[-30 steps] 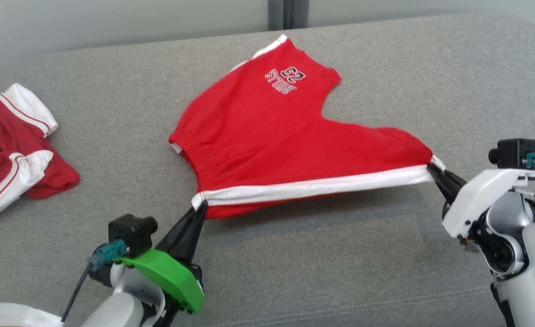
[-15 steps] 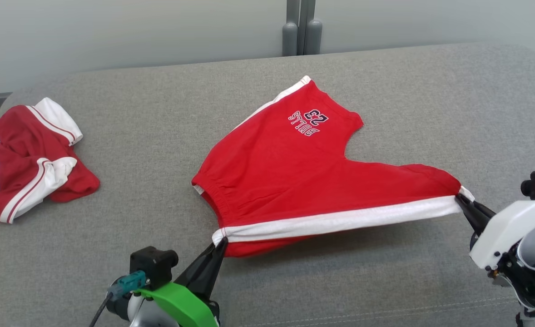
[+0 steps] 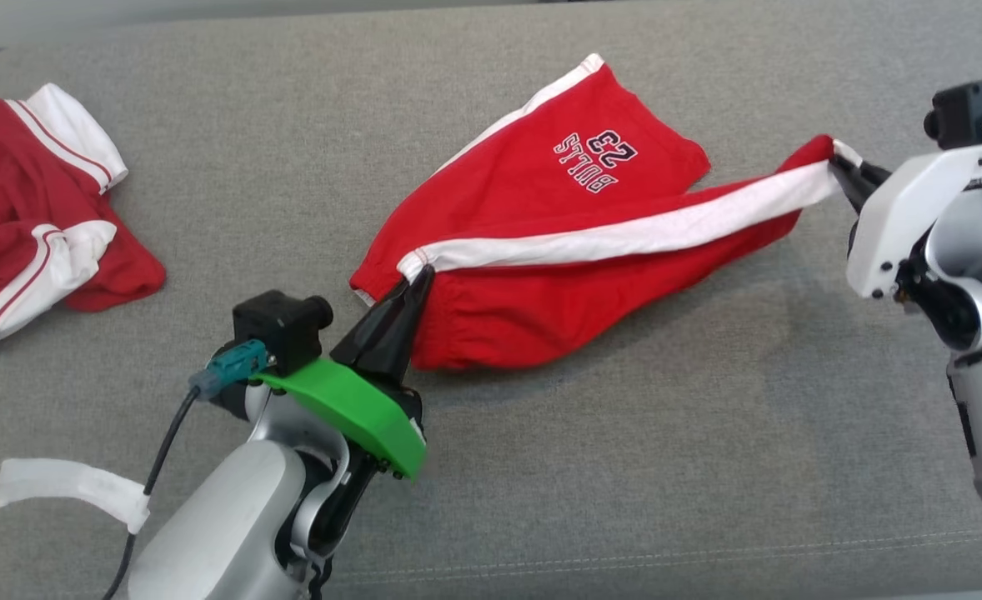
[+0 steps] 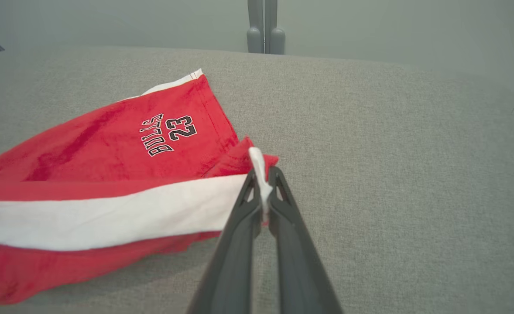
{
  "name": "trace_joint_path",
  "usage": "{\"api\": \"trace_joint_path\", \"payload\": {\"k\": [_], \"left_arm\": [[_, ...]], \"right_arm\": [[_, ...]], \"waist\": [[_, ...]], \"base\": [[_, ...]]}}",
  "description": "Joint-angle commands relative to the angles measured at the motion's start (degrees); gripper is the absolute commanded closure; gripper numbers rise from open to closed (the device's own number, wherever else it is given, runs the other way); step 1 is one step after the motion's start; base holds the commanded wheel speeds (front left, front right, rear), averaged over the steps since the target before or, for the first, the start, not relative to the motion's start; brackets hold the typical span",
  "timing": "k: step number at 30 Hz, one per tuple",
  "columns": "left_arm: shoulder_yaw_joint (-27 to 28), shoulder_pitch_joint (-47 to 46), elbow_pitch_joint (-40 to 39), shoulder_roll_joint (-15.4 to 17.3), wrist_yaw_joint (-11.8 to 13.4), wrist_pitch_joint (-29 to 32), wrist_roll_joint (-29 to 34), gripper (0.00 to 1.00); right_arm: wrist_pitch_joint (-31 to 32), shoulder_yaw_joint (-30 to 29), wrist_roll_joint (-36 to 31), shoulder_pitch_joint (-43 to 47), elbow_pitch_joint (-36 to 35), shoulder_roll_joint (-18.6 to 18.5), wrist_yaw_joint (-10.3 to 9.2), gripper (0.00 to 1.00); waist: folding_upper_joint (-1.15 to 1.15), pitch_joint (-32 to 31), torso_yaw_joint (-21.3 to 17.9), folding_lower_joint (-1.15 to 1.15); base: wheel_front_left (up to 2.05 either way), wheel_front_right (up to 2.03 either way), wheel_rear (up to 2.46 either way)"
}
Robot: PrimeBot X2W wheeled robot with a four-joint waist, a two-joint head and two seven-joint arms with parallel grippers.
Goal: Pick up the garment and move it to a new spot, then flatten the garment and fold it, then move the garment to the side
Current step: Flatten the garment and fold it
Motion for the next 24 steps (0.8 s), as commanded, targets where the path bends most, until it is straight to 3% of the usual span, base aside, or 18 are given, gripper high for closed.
{"api": "trace_joint_path", "payload": {"k": [1,9,16,23,24], "left_arm": [[0.2,-1.2,0.5,-0.2,-0.3,-0.3,0.3,1.00],[0.6,-8.8,6.2,-4.7,-1.5,-2.9,0.9,1.00],[2.4,-13.7,11.5,-7.5,-0.1,-5.5,1.3,1.00],[2.9,-18.1,17.1,-9.6,-0.8,-6.1,0.7,1.00],[2.6,-18.6,18.1,-9.9,-1.2,-5.5,0.5,0.55]], "right_arm": [[-0.6,0.3,-0.3,-1.5,0.8,-0.3,-0.04,1.00],[-4.7,4.6,-2.3,-17.8,13.8,-1.6,-0.04,1.00],[-7.7,5.9,-4.3,-25.3,23.4,-0.3,-0.04,1.00],[-10.9,7.7,-5.7,-30.7,30.6,1.2,-0.04,1.00],[-11.2,7.8,-5.7,-31.2,31.6,1.4,-0.04,0.98]], "waist": [[0.00,4.1,2.6,0.00],[0.00,9.1,6.6,0.00],[0.00,11.5,9.4,0.00],[0.00,13.2,11.1,0.00],[0.00,13.4,11.3,0.00]], "base": [[0.00,0.00,0.00],[0.00,0.00,0.00],[0.00,0.00,0.00],[0.00,0.00,0.00],[0.00,0.00,0.00]]}}
